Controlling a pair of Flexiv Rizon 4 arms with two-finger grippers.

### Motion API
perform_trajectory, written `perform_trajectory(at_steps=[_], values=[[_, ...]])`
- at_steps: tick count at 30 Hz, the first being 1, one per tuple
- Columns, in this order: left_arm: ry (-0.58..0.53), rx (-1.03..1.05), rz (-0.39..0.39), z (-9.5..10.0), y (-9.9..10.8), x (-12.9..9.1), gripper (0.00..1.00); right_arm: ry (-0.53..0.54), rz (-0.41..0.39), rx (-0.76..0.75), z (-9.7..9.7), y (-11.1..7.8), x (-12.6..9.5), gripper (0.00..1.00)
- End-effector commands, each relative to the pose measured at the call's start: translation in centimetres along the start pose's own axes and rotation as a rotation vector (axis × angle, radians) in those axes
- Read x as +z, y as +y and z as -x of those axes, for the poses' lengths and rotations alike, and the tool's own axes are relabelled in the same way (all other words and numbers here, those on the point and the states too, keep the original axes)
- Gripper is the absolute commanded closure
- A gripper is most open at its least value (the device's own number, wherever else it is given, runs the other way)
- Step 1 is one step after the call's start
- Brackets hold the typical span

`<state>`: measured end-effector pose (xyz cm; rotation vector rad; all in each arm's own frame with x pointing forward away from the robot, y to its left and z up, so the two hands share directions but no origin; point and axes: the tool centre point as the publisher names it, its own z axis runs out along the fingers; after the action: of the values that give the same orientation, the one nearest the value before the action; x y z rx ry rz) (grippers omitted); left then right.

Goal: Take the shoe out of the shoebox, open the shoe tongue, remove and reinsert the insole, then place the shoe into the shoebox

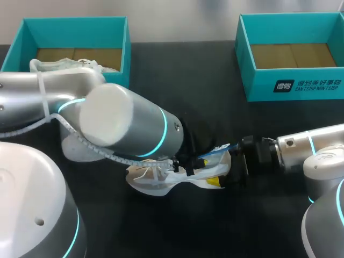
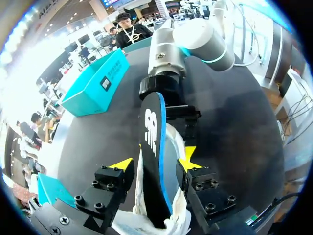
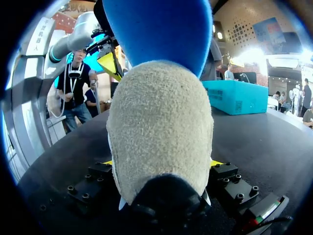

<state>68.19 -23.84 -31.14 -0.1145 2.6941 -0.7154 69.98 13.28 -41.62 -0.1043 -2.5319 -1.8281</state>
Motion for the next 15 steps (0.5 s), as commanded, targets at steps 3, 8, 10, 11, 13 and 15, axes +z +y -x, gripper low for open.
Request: perform_trajectory(at_steps=[3, 8, 10, 11, 13, 15], values=[[-0.046, -0.012, 0.026, -0.22, -0.1, 1.4, 0.54, 0.0, -0.005, 0.001, -0.08, -0.05, 0.11, 1.0], [-0.06, -0.012, 0.037, -0.03, 0.17, 1.76, 0.58, 0.0, -0.005, 0.001, -0.08, -0.05, 0.11, 1.0], [-0.062, -0.015, 0.038, 0.09, 0.26, 1.9, 0.6, 0.0, -0.005, 0.001, -0.08, -0.05, 0.11, 1.0], [-0.063, -0.022, 0.037, 0.14, 0.32, 1.96, 0.65, 0.0, -0.005, 0.001, -0.08, -0.05, 0.11, 1.0], [-0.063, -0.032, 0.036, 0.32, 0.45, 2.05, 1.0, 0.0, -0.005, 0.001, -0.08, -0.05, 0.11, 1.0], [-0.05, -0.05, 0.029, 0.59, 0.52, 2.09, 1.0, 0.0, -0.005, 0.001, -0.08, -0.05, 0.11, 1.0]])
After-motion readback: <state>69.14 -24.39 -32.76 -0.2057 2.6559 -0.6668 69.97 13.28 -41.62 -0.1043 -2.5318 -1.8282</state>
